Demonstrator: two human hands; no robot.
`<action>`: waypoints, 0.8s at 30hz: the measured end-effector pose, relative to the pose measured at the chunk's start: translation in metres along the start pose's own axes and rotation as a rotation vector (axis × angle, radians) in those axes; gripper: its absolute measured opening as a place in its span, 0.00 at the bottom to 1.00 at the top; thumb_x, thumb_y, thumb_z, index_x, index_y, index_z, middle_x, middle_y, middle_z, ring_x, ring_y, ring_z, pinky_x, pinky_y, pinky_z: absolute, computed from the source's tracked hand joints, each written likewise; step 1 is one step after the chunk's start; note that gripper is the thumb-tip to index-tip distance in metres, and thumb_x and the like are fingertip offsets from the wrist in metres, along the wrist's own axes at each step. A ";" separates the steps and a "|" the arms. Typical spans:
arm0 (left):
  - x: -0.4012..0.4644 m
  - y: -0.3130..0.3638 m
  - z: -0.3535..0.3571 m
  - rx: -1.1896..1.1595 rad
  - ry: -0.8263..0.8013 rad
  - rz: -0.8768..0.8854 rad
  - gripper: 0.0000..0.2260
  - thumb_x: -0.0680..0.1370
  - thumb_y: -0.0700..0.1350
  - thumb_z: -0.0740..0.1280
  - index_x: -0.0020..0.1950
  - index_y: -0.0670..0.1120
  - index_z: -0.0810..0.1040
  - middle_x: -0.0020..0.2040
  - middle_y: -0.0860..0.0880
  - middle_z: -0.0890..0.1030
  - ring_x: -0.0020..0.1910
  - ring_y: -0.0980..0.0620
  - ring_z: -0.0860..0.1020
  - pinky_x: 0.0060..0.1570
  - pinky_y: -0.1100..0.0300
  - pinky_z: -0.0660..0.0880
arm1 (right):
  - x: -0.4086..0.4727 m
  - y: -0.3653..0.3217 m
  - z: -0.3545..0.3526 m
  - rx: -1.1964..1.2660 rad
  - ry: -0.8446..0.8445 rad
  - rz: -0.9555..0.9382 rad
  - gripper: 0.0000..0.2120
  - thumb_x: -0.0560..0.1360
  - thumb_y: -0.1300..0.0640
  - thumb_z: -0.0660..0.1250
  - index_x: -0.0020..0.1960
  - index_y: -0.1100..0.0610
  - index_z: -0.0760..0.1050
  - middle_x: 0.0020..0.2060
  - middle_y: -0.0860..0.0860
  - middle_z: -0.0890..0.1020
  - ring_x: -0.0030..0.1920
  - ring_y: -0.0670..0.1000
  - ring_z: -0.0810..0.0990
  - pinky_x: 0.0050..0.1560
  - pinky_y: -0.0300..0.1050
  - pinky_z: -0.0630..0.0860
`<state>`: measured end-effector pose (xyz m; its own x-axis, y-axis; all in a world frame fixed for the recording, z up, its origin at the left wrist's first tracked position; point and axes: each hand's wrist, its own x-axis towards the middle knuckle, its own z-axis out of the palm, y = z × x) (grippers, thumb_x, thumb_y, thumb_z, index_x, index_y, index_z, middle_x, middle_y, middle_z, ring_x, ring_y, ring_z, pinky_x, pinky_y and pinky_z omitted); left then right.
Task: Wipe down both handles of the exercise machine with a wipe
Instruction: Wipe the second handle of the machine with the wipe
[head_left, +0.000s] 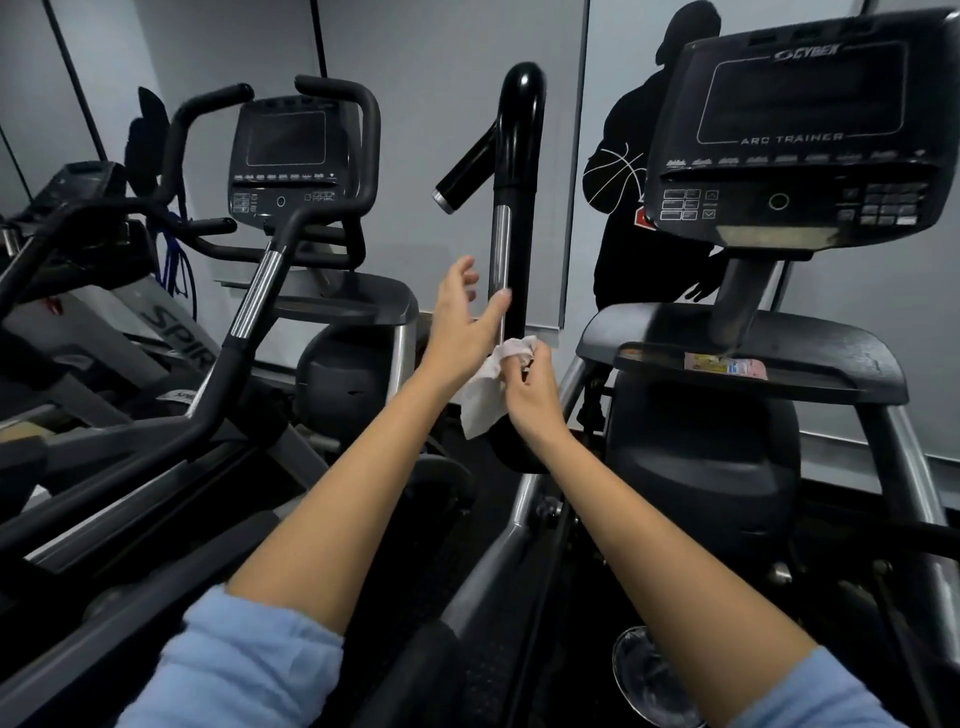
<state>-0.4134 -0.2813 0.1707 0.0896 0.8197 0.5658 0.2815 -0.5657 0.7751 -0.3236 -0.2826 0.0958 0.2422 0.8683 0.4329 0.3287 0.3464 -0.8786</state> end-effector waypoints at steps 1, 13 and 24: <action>0.007 0.005 0.007 0.035 -0.040 0.022 0.29 0.79 0.50 0.62 0.75 0.45 0.53 0.73 0.44 0.62 0.71 0.49 0.63 0.69 0.53 0.64 | 0.002 0.000 0.001 -0.020 -0.024 -0.026 0.24 0.77 0.40 0.54 0.61 0.60 0.63 0.54 0.59 0.74 0.53 0.55 0.74 0.50 0.44 0.71; 0.033 0.007 0.036 0.100 -0.072 0.041 0.33 0.81 0.42 0.58 0.76 0.43 0.36 0.78 0.44 0.42 0.77 0.48 0.44 0.73 0.56 0.44 | -0.045 0.059 0.011 -0.275 -0.080 -0.070 0.20 0.78 0.58 0.60 0.69 0.57 0.61 0.60 0.58 0.74 0.59 0.57 0.73 0.58 0.48 0.70; 0.029 0.007 0.038 0.108 -0.067 0.035 0.33 0.81 0.42 0.57 0.76 0.44 0.35 0.77 0.43 0.42 0.77 0.46 0.44 0.73 0.52 0.46 | -0.021 0.043 0.010 -0.461 0.024 -0.194 0.11 0.74 0.39 0.53 0.45 0.42 0.71 0.42 0.48 0.76 0.45 0.47 0.74 0.45 0.40 0.70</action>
<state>-0.3723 -0.2580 0.1819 0.1637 0.8060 0.5688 0.3779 -0.5838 0.7186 -0.3240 -0.2821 0.0470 0.1560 0.7933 0.5885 0.7375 0.3028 -0.6036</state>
